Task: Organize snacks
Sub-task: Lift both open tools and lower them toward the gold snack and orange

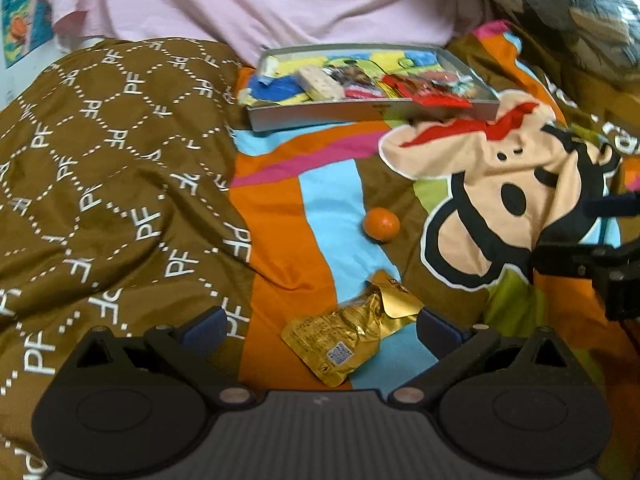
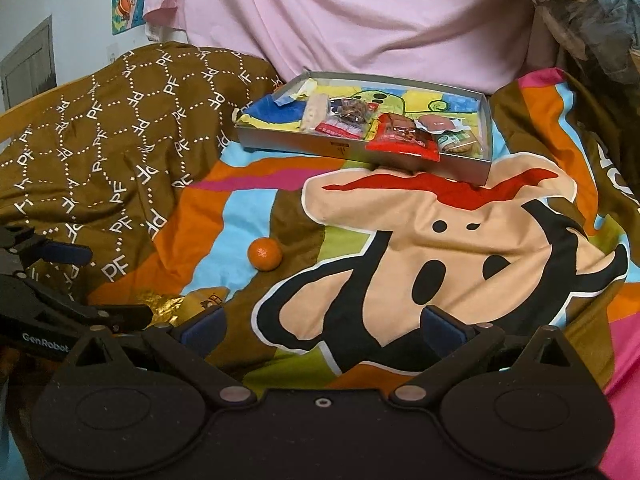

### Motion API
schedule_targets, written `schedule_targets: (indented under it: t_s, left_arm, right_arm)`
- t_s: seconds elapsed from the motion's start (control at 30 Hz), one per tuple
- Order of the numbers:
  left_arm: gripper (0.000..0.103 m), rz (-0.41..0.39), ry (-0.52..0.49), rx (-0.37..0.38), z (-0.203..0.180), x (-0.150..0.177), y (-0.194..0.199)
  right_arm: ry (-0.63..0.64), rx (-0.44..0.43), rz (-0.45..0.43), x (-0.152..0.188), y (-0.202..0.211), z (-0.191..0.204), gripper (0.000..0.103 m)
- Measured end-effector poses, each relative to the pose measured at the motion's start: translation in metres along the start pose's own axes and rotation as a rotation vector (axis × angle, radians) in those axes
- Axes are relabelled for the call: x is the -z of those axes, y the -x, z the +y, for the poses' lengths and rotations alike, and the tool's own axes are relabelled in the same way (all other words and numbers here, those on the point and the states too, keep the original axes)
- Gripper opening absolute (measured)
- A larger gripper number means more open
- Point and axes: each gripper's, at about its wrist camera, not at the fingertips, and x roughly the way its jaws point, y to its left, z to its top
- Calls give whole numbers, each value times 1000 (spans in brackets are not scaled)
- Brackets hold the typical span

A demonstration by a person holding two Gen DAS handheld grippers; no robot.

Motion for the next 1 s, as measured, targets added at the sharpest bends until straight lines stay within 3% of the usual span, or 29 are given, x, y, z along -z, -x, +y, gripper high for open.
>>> schedule_targets:
  t_s: [0.47,0.8,1.0]
  left_arm:
    - [103,45,-188,18,-23,-11,-32]
    - [103,129,-201,104,-20,-10,-55]
    - [103,174,-152,177,-8,-13,-68]
  right_arm:
    - [96,-6,11,-6,-15,-1,102]
    - [194,-99,-30,-10,-46,0,102]
    - [121,-204,-9,-17,-77,-1,102]
